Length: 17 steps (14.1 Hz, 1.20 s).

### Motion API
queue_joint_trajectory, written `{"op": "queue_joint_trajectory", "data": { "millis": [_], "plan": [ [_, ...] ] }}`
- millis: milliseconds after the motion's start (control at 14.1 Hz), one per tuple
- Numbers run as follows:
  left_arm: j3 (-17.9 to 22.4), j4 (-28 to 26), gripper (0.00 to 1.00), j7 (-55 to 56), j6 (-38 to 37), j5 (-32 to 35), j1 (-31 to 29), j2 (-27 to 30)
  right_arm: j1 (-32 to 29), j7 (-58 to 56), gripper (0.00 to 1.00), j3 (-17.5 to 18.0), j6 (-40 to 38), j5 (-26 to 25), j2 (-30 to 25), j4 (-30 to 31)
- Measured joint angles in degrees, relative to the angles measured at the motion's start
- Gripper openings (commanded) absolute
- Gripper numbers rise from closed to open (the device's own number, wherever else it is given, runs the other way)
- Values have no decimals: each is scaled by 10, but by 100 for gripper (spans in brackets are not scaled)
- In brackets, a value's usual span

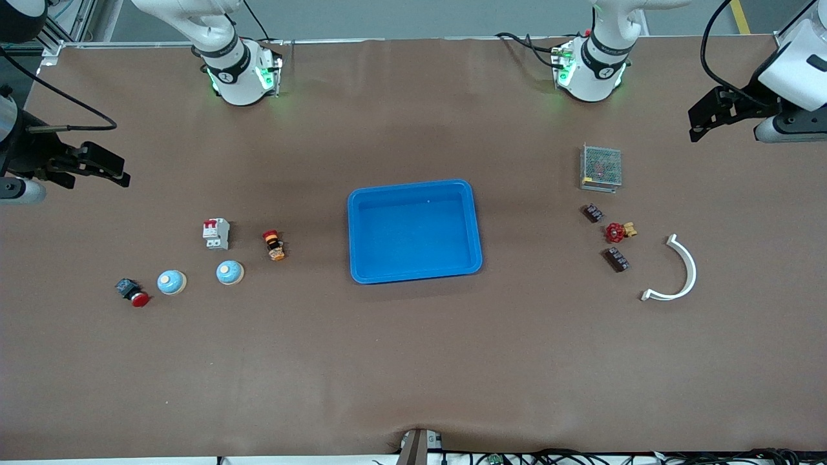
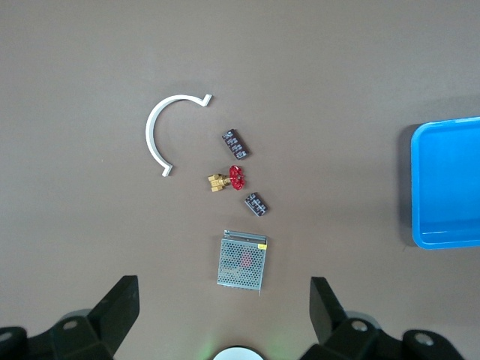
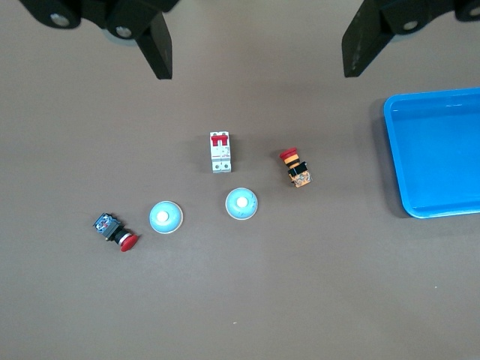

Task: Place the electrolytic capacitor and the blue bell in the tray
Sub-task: 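Reach the left gripper to a capacitor while the right gripper reaches a bell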

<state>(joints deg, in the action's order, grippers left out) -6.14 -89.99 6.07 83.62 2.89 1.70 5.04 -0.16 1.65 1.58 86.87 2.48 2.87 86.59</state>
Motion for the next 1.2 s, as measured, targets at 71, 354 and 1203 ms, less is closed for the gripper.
{"op": "queue_joint_trajectory", "data": {
  "millis": [71, 354, 1203],
  "plan": [
    [0, 0, 100, 0, 0, 0, 0, 0, 0, 0, 100, 0, 0, 0, -1, 1],
    [0, 0, 100, 0, 0, 0, 0, -1, 0, 0, 100, 0, 0, 0, -9, 4],
    [-2, -117, 100, 89, 58, 0, 0, -24, -47, -43, 100, -12, 98, -6, -30, 82]
  ]
}}
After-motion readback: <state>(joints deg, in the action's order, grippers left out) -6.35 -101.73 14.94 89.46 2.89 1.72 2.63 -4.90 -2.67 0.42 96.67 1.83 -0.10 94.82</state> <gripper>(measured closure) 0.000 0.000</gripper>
